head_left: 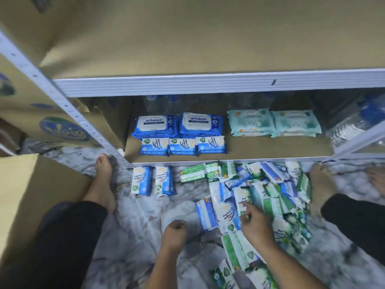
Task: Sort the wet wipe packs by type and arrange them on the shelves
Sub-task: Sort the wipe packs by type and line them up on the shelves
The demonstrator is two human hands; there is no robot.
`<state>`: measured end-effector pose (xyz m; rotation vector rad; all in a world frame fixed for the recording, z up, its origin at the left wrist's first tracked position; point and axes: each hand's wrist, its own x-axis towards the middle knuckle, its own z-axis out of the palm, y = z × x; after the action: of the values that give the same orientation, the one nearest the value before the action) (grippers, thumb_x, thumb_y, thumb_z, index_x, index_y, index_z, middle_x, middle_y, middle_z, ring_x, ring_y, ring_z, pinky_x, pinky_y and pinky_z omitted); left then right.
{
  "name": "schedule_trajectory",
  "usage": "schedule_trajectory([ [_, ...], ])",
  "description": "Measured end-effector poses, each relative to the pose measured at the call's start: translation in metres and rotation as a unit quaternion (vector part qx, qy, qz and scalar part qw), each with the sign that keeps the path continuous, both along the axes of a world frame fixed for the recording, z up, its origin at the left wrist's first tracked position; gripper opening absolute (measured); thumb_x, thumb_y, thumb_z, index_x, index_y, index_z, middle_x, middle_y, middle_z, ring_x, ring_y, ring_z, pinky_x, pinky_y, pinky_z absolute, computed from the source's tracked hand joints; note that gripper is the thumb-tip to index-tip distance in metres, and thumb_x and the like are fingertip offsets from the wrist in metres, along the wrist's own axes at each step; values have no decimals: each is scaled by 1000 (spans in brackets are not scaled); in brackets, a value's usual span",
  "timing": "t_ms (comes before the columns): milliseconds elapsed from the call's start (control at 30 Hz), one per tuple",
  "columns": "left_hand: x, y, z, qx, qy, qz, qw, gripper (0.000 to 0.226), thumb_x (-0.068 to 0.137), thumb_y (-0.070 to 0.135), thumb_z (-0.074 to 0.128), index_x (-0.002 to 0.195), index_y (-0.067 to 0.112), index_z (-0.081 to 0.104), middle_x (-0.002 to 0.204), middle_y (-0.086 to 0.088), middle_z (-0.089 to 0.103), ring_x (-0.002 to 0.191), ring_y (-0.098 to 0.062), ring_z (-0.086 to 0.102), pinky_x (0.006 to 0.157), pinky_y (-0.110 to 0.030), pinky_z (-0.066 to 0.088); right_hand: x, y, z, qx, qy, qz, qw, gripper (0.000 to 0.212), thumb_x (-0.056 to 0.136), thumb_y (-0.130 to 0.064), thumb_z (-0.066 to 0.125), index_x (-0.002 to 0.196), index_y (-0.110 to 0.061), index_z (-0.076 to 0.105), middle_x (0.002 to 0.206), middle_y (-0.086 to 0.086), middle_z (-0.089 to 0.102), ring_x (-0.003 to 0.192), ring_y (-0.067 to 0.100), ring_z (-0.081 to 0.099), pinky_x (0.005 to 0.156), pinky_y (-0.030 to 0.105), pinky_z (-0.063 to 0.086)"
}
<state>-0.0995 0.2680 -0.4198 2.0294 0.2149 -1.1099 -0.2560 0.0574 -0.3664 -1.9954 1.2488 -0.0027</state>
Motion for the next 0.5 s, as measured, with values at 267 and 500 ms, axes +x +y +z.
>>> schedule_trajectory([
  [267, -9, -13, 11, 15, 7, -19, 1000, 23, 90, 23, 68, 113, 20, 66, 94, 0, 72, 68, -15, 63, 60, -26, 48, -6, 9, -19, -50, 20, 50, 997, 55, 87, -18, 78, 138, -8, 60, 125, 10, 63, 117, 30, 54, 96, 40, 49],
  [500, -3, -49, 1, 2, -9, -47, 999, 7, 95, 26, 63, 99, 23, 68, 90, 1, 74, 72, -14, 66, 69, -25, 53, 1, 10, -44, -220, 91, 89, 967, 65, 71, -37, 89, 127, -11, 68, 110, 10, 69, 104, 41, 56, 79, 44, 51],
])
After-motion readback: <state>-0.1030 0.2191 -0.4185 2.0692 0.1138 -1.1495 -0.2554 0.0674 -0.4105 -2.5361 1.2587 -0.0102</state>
